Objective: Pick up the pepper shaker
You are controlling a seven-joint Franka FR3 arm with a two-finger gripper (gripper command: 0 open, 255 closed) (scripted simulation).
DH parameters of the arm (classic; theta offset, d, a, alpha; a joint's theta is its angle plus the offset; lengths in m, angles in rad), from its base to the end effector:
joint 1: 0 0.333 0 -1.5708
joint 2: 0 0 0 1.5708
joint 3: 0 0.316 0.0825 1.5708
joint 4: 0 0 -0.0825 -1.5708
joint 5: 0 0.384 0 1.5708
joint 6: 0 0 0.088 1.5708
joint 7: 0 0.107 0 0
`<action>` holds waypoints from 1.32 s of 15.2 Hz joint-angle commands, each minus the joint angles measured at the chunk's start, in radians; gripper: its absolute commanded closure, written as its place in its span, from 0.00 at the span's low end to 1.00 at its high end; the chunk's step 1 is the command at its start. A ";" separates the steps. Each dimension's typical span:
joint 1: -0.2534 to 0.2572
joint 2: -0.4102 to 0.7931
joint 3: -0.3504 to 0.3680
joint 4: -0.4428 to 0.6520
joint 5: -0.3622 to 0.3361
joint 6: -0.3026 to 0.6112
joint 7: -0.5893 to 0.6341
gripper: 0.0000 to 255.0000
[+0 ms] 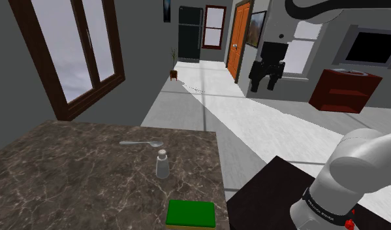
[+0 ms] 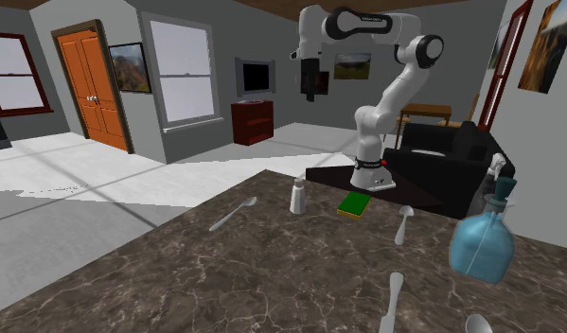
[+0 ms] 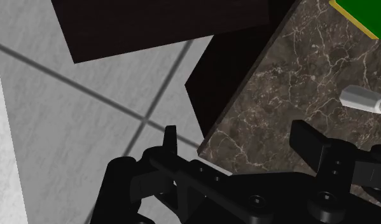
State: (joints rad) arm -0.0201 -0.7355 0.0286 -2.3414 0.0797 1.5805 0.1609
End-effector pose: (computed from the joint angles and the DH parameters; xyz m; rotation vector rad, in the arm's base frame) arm 0.3211 0.0136 0.5825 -3.0729 0.2492 0.0468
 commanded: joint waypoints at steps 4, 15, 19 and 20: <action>0.020 0.031 0.058 -0.024 0.040 0.062 0.065 0.00; 0.079 0.249 0.272 -0.010 0.140 0.302 0.297 0.00; 0.088 0.364 0.349 0.033 0.142 0.386 0.386 0.00; 0.090 0.395 0.367 0.048 0.138 0.406 0.410 0.00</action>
State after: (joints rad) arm 0.0675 -0.3663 0.3781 -2.3033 0.2185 1.9658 0.5479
